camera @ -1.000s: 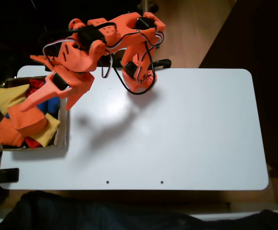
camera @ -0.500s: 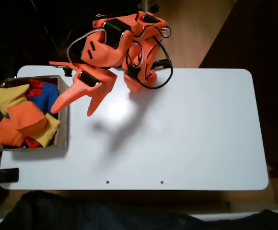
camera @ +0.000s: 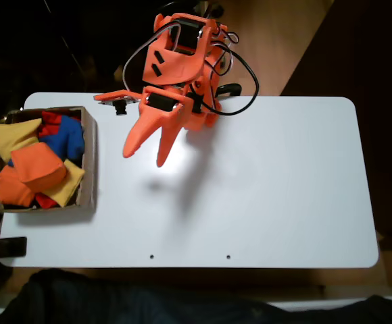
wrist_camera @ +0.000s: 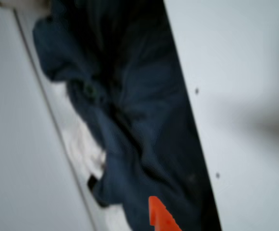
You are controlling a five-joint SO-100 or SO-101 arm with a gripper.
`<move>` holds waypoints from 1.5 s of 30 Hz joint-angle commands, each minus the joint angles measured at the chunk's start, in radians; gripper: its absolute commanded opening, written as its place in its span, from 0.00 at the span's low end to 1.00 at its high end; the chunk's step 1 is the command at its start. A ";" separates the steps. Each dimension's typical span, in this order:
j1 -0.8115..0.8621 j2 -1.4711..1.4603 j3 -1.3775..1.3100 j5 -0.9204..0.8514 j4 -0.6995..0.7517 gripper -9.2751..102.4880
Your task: Grasp a bag and put it in the box.
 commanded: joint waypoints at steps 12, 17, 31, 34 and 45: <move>-0.199 0.183 0.097 0.023 -0.044 0.34; -0.267 0.235 0.146 0.008 -0.044 0.15; -0.446 0.411 0.428 -0.063 -0.069 0.08; -0.465 0.456 0.500 -0.086 -0.075 0.08; -0.472 0.538 0.692 -0.107 -0.066 0.08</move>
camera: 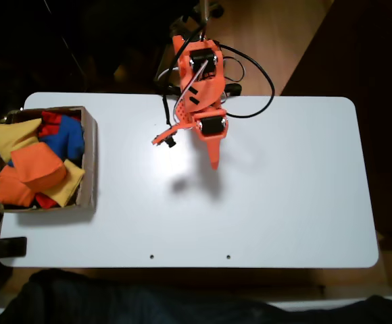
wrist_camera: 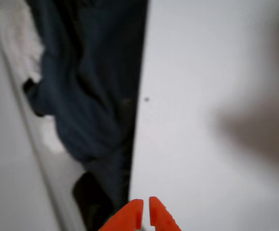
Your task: Grasp a bag and put it in the box.
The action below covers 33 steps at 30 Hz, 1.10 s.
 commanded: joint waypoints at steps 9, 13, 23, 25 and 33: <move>-0.002 0.067 0.103 -0.009 0.054 0.08; -0.002 0.071 0.110 -0.006 0.087 0.08; 0.005 0.071 0.124 0.003 0.184 0.08; 0.012 0.071 0.126 0.006 0.199 0.08; 0.077 0.072 0.140 0.003 0.229 0.08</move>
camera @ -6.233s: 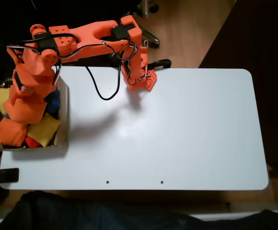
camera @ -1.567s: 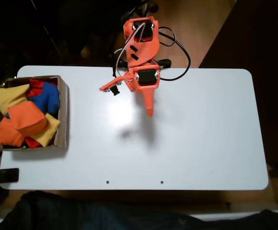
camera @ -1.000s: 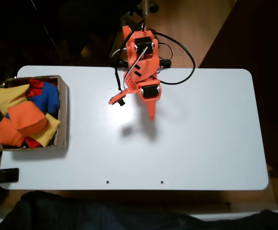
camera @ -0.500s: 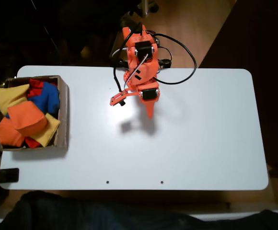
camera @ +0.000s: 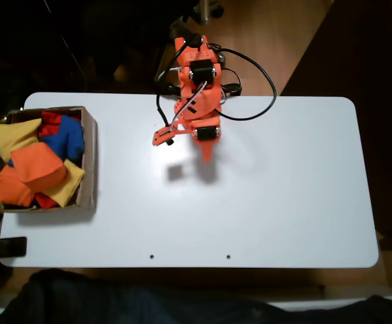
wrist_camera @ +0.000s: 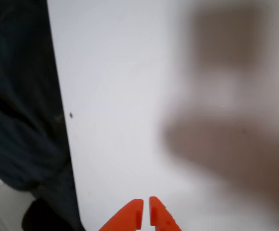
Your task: Grasp a bag and put it in the box.
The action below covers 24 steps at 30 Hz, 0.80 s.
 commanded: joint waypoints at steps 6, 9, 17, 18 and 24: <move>0.040 0.008 0.069 0.003 -0.014 0.08; 0.052 0.008 0.110 -0.003 -0.029 0.08; 0.067 0.008 0.110 0.008 -0.029 0.08; 0.069 0.008 0.110 0.009 -0.029 0.08; 0.078 0.008 0.110 0.014 -0.029 0.08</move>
